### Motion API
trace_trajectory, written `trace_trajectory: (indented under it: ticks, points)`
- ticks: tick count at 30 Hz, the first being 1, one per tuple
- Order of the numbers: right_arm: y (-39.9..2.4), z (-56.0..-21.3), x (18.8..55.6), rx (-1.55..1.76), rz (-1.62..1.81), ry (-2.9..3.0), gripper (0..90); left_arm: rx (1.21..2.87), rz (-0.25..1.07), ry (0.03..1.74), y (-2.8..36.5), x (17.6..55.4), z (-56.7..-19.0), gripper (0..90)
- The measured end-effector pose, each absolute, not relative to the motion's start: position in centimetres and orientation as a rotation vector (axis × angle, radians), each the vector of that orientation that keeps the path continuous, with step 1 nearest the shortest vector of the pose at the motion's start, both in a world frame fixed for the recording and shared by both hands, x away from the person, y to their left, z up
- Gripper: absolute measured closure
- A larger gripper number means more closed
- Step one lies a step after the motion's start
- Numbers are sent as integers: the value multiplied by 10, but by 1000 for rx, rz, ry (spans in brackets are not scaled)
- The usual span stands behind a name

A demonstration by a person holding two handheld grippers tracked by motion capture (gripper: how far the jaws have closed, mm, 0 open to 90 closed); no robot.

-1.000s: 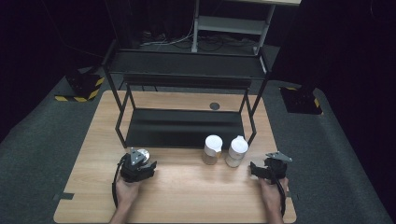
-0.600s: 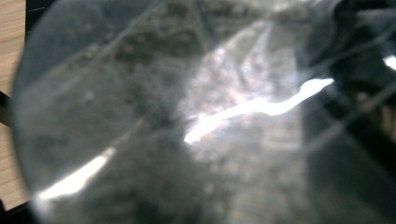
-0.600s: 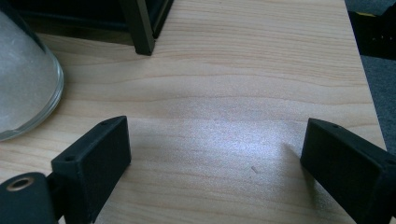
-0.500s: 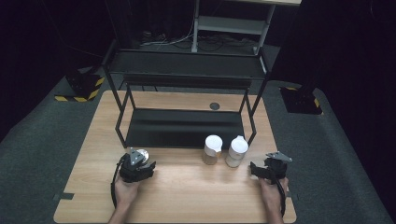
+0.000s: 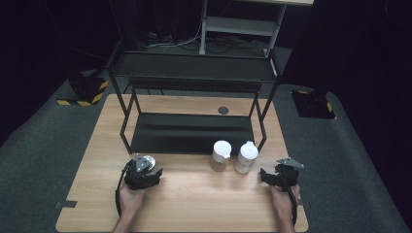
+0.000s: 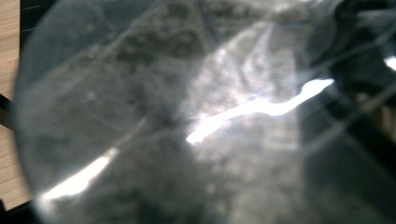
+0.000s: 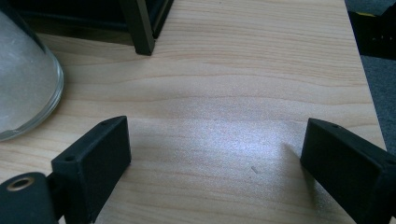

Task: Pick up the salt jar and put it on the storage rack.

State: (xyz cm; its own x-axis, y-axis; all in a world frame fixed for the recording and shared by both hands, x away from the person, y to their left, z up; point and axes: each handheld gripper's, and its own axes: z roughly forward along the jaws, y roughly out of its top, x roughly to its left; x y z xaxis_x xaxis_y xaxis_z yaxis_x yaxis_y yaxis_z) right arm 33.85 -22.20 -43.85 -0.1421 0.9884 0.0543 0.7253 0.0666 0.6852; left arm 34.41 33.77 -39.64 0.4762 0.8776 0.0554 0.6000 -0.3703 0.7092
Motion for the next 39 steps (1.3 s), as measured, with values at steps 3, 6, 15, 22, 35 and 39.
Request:
trace_trajectory:
  ticks: [3,6,15,22,35,39]
  points:
    - [-222,-438,339,1701,816,1921,76,2103,574,1216,337,344,-396,310]
    - [-222,-438,338,1701,816,1921,76,2105,572,1213,337,345,-395,310]
    - [-222,-438,338,1701,816,1921,76,2116,566,1202,336,345,-392,310]
    - [-222,-439,338,1701,816,1921,76,2127,563,1183,334,347,-388,311]
    - [-222,-438,338,1701,816,1921,76,2142,532,1165,331,351,-381,310]
    - [-222,-438,338,1701,816,1921,76,2143,529,1159,331,353,-379,310]
